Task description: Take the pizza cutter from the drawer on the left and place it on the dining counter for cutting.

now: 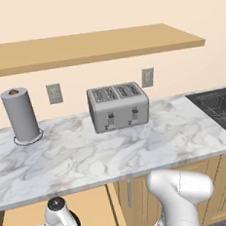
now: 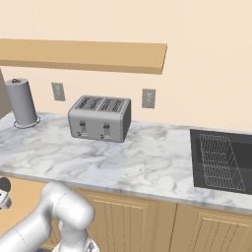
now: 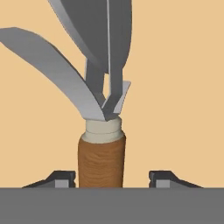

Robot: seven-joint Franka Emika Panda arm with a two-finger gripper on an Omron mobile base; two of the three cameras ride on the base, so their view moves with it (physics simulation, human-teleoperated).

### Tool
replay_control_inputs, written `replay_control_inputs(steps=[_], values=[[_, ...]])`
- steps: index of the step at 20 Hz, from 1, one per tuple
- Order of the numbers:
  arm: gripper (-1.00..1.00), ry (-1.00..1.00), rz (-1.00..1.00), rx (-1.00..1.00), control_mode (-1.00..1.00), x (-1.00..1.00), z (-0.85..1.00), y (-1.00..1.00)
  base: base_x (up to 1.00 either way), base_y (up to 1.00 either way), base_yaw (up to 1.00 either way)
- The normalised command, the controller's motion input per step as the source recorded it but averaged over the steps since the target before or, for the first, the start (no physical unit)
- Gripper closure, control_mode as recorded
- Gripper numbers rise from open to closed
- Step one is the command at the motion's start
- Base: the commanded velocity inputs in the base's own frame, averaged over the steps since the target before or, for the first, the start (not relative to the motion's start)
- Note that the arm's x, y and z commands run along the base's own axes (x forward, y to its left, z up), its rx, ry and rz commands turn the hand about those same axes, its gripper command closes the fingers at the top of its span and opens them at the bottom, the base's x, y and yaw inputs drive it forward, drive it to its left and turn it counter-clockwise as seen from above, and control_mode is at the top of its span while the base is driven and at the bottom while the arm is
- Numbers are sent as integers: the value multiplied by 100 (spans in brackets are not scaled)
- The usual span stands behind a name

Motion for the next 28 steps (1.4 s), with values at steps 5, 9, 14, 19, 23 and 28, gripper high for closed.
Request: replay_control_inputs(steps=[5,9,14,19,23,28], values=[[100,0,0,0,-100,1,0,0,0,0,0],[100,0,0,0,-100,2,0,2,0,0,0],[100,0,0,0,-100,-22,31,12,0,0,0],[100,0,0,-3,-100,-58,55,4,0,0,0],[100,0,0,-2,-100,-64,51,1,0,0,0],[100,-2,0,0,-100,-30,73,0,0,0,0]])
